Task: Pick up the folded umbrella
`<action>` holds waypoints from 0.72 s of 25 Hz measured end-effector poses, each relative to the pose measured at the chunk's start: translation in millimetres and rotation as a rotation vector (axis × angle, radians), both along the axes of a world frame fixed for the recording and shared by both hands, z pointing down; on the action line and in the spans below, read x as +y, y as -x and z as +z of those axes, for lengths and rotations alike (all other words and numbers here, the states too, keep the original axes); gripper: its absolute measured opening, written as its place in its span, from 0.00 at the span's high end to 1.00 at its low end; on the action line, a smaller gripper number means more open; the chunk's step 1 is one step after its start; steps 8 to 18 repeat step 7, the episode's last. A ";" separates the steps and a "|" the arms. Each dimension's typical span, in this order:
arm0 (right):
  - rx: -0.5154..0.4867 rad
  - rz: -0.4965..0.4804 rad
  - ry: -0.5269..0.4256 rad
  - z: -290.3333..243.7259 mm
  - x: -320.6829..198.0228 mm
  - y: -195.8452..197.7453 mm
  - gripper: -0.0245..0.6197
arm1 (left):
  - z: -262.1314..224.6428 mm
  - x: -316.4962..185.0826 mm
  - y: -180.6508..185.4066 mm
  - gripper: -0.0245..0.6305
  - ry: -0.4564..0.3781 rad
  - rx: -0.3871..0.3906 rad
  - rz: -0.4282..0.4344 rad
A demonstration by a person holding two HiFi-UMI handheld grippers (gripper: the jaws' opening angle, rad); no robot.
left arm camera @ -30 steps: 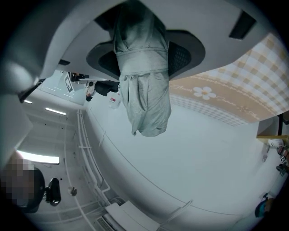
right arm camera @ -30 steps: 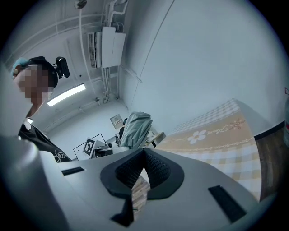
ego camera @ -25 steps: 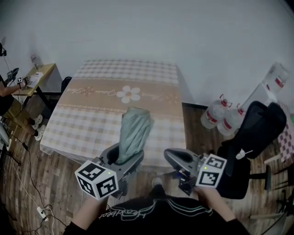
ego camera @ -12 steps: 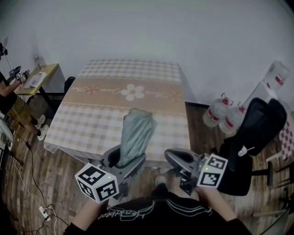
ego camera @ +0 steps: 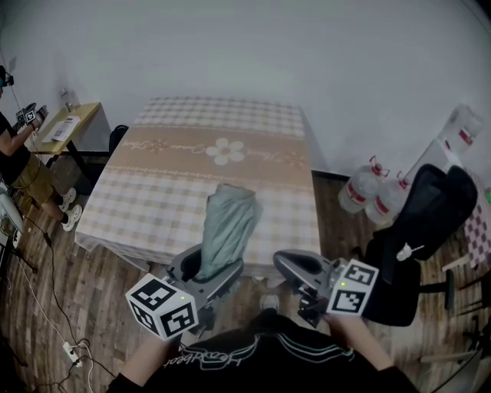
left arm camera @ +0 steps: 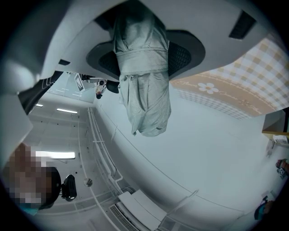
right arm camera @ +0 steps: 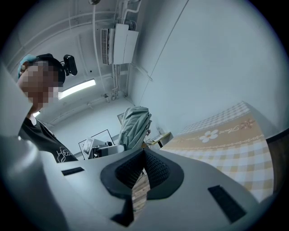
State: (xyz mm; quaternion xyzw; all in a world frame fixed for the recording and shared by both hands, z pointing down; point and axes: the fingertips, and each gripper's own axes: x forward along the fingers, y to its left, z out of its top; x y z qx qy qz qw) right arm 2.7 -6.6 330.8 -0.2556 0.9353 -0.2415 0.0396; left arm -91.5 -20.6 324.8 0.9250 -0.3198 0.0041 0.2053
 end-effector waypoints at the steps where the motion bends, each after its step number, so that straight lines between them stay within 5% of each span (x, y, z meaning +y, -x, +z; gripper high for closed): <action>1: 0.001 0.002 -0.002 -0.8 1.3 0.0 0.95 | -0.5 0.9 -0.1 0.55 -0.001 0.001 0.001; 18: -0.001 0.016 -0.004 -3.9 5.2 -3.2 0.95 | -2.2 4.8 -3.8 0.55 -0.009 0.004 0.012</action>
